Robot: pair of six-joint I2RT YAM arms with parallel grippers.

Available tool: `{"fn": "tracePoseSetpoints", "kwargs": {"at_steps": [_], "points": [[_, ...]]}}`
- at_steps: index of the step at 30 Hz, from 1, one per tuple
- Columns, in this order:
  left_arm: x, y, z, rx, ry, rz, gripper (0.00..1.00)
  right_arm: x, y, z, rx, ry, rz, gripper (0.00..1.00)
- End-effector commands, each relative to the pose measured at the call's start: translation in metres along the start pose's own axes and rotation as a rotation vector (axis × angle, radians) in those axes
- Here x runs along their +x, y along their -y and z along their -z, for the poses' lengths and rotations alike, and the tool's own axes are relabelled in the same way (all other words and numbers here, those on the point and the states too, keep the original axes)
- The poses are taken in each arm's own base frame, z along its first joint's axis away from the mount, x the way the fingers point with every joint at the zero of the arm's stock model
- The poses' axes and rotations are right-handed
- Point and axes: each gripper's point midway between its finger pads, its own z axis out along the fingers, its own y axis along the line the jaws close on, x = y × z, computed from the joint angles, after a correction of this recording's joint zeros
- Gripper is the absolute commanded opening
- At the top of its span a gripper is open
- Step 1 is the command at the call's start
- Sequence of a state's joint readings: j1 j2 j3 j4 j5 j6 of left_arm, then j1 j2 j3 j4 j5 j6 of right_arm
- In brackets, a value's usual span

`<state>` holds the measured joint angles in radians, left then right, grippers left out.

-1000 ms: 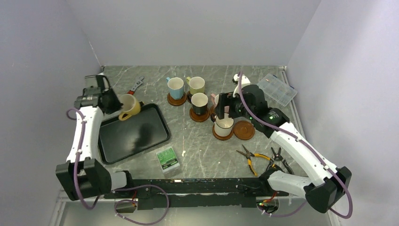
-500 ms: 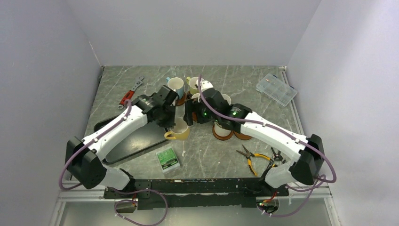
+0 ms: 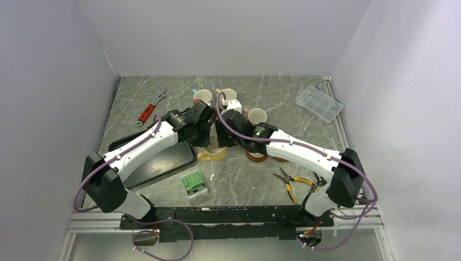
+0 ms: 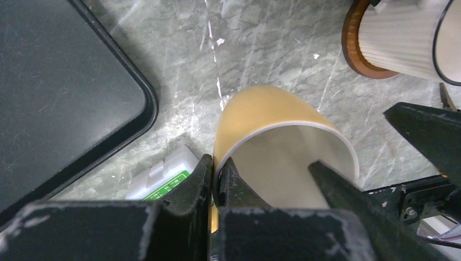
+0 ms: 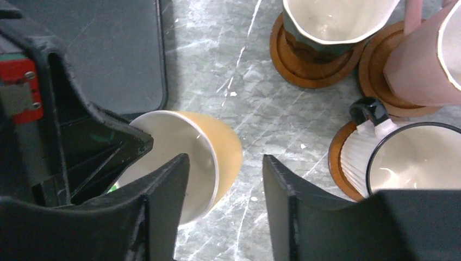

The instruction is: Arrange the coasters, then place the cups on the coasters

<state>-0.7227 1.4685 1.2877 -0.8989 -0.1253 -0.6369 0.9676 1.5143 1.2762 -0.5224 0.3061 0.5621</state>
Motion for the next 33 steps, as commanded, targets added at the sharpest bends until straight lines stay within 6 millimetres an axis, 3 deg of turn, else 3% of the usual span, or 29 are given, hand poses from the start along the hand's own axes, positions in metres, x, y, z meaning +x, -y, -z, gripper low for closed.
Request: {"fn": "tracePoseSetpoints", "kwargs": {"at_steps": [1, 7, 11, 12, 13, 17, 20, 23, 26, 30, 33], "points": [[-0.030, 0.030, 0.021, 0.135, 0.106, 0.039, 0.03, -0.001, 0.009, -0.007, 0.071, 0.016, -0.003, 0.52], [-0.030, 0.037, 0.028, 0.178, 0.110, 0.040, 0.03, 0.004, 0.008, -0.018, 0.084, -0.013, 0.014, 0.42], [-0.034, 0.035, 0.034, 0.175, 0.134, 0.036, 0.03, -0.002, 0.010, -0.012, 0.097, 0.006, -0.001, 0.07], [-0.036, 0.034, 0.036, 0.176, 0.142, 0.033, 0.07, -0.007, 0.009, -0.008, 0.092, 0.019, -0.008, 0.00], [-0.036, 0.033, 0.037, 0.175, 0.149, 0.027, 0.15, -0.012, 0.008, -0.003, 0.088, 0.033, -0.011, 0.00], [-0.048, 0.033, 0.058, 0.204, 0.231, -0.003, 0.61, -0.039, 0.012, 0.026, 0.098, 0.093, -0.027, 0.00], [-0.057, 0.026, 0.083, 0.208, 0.306, -0.021, 0.80, -0.064, 0.025, 0.052, 0.156, 0.157, -0.037, 0.00], [-0.064, 0.015, 0.107, 0.182, 0.339, -0.041, 0.87, -0.080, 0.056, 0.072, 0.266, 0.178, -0.069, 0.00], [-0.080, -0.006, 0.124, 0.172, 0.385, -0.027, 0.91, -0.096, 0.100, 0.093, 0.392, 0.224, -0.127, 0.00], [-0.104, -0.066, 0.132, 0.095, 0.443, 0.059, 0.91, -0.103, 0.169, 0.123, 0.549, 0.264, -0.246, 0.00], [-0.115, -0.112, 0.126, -0.012, 0.505, 0.110, 0.92, -0.094, 0.216, 0.146, 0.697, 0.299, -0.339, 0.00]]}}
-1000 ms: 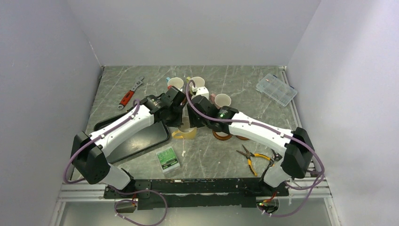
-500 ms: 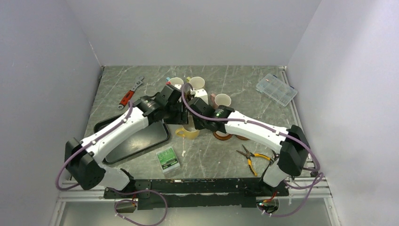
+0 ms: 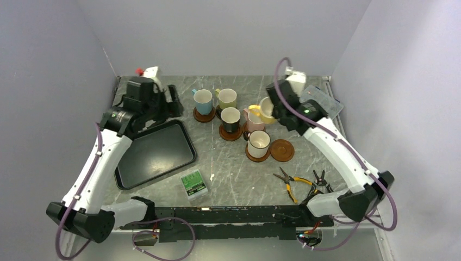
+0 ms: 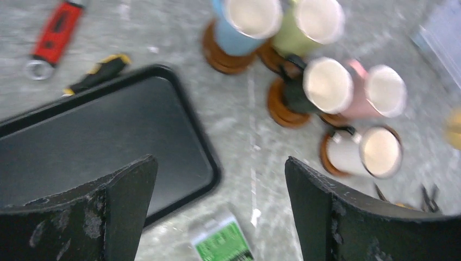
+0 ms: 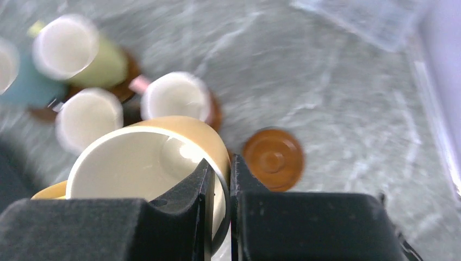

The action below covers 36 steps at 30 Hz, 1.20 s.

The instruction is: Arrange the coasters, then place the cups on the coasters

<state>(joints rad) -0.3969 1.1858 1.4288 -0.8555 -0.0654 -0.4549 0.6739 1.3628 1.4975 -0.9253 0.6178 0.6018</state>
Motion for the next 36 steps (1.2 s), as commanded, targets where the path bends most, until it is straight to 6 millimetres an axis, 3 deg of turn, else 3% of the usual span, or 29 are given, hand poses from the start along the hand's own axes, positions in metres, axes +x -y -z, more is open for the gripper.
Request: {"fn": "tracePoseSetpoints", "kwargs": {"at_steps": [1, 4, 6, 12, 21, 36], "points": [[-0.012, -0.059, -0.004, -0.118, 0.062, -0.008, 0.93, -0.023, 0.085, 0.013, 0.243, 0.105, -0.168, 0.00], [-0.009, -0.099, -0.017, -0.190, 0.057, 0.064, 0.93, -0.008, 0.124, 0.002, 0.351, 0.088, -0.286, 0.00], [-0.006, -0.121, -0.025, -0.231, 0.071, 0.109, 0.93, 0.006, 0.136, -0.003, 0.394, 0.065, -0.375, 0.00], [-0.002, -0.159, -0.028, -0.316, 0.149, 0.134, 0.93, 0.048, 0.137, -0.022, 0.452, 0.003, -0.567, 0.00], [0.002, -0.162, -0.022, -0.328, 0.153, 0.131, 0.92, 0.089, 0.128, -0.049, 0.488, -0.053, -0.727, 0.00], [0.003, -0.161, -0.021, -0.326, 0.148, 0.136, 0.91, 0.130, 0.131, -0.074, 0.591, -0.127, -0.670, 0.00]]}}
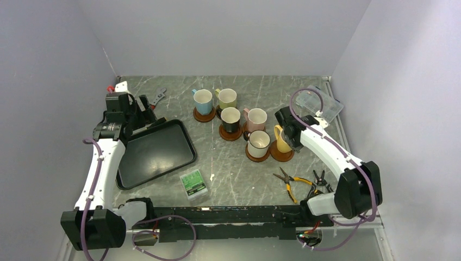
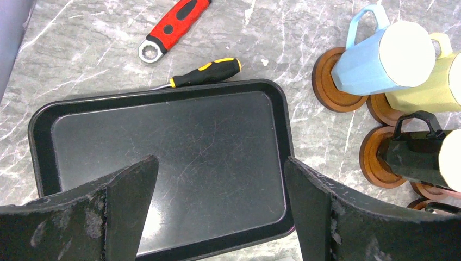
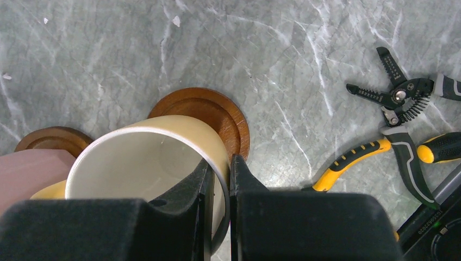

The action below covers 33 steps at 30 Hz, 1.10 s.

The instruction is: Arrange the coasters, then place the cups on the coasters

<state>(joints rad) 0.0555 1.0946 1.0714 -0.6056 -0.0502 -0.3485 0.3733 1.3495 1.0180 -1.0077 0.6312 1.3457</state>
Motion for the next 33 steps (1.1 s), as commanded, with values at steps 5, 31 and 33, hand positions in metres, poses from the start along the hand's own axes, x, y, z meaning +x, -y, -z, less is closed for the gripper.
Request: {"fn": "tracePoseSetpoints", "kwargs": {"at_steps": [5, 31, 33], "points": [[-0.012, 0.003, 0.005, 0.016, 0.049, -0.013, 0.91, -0.003, -0.014, -0.005, -0.021, 0.049, -0.058, 0.00], [-0.012, 0.002, 0.005, 0.012, 0.049, -0.016, 0.91, 0.007, -0.011, -0.025, 0.036, 0.097, -0.017, 0.00], [-0.012, 0.002, 0.005, 0.012, 0.049, -0.017, 0.91, 0.007, -0.011, -0.025, 0.033, 0.097, -0.017, 0.00]]}}
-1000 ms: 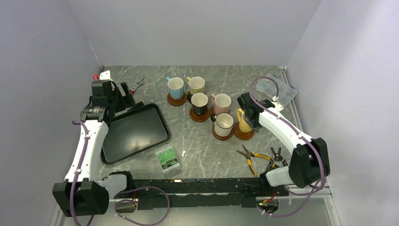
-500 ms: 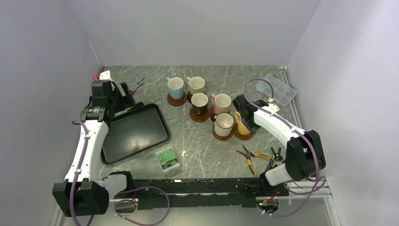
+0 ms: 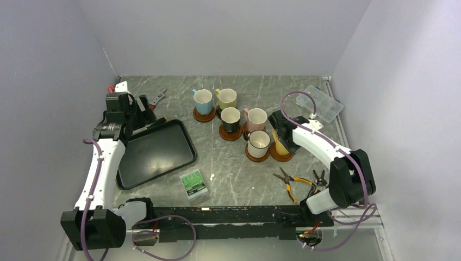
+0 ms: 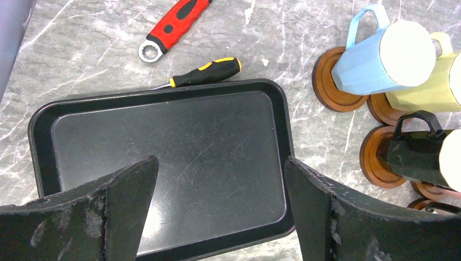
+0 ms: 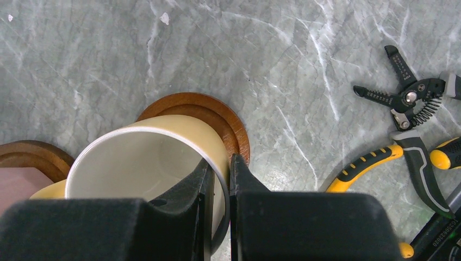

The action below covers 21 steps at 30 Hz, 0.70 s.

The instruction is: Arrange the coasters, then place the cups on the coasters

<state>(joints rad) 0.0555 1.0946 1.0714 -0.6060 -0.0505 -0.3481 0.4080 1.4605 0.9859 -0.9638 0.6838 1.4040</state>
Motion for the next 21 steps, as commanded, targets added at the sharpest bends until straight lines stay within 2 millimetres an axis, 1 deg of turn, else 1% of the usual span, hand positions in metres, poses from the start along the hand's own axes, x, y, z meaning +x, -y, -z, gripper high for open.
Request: {"fn": "tracePoseSetpoints", "kwargs": {"at_steps": [1, 4, 7, 10, 12, 13, 17, 21], "points": [[-0.012, 0.002, 0.005, 0.012, 0.049, -0.016, 0.92, -0.012, -0.010, -0.001, -0.031, 0.061, -0.050, 0.00], [-0.011, 0.002, 0.005, 0.012, 0.046, -0.017, 0.92, -0.011, -0.010, -0.002, -0.032, 0.060, -0.053, 0.01], [-0.012, 0.002, 0.005, 0.011, 0.050, -0.018, 0.91, -0.009, -0.009, -0.003, -0.031, 0.052, -0.047, 0.19], [-0.012, 0.003, 0.006, 0.021, 0.051, -0.020, 0.89, -0.009, -0.010, -0.001, -0.032, 0.047, -0.040, 0.31], [-0.012, 0.003, 0.005, 0.021, 0.048, -0.021, 0.89, -0.010, -0.011, 0.000, -0.037, 0.048, -0.039, 0.46], [-0.012, 0.004, 0.006, 0.022, 0.049, -0.021, 0.90, -0.011, -0.012, 0.001, -0.043, 0.050, -0.035, 0.51], [-0.013, 0.003, 0.006, 0.021, 0.054, -0.025, 0.90, -0.015, -0.015, 0.005, -0.075, 0.053, -0.027, 0.65], [-0.013, 0.004, 0.008, 0.025, 0.055, -0.027, 0.90, -0.023, -0.018, 0.016, -0.128, 0.061, -0.028, 0.72]]}}
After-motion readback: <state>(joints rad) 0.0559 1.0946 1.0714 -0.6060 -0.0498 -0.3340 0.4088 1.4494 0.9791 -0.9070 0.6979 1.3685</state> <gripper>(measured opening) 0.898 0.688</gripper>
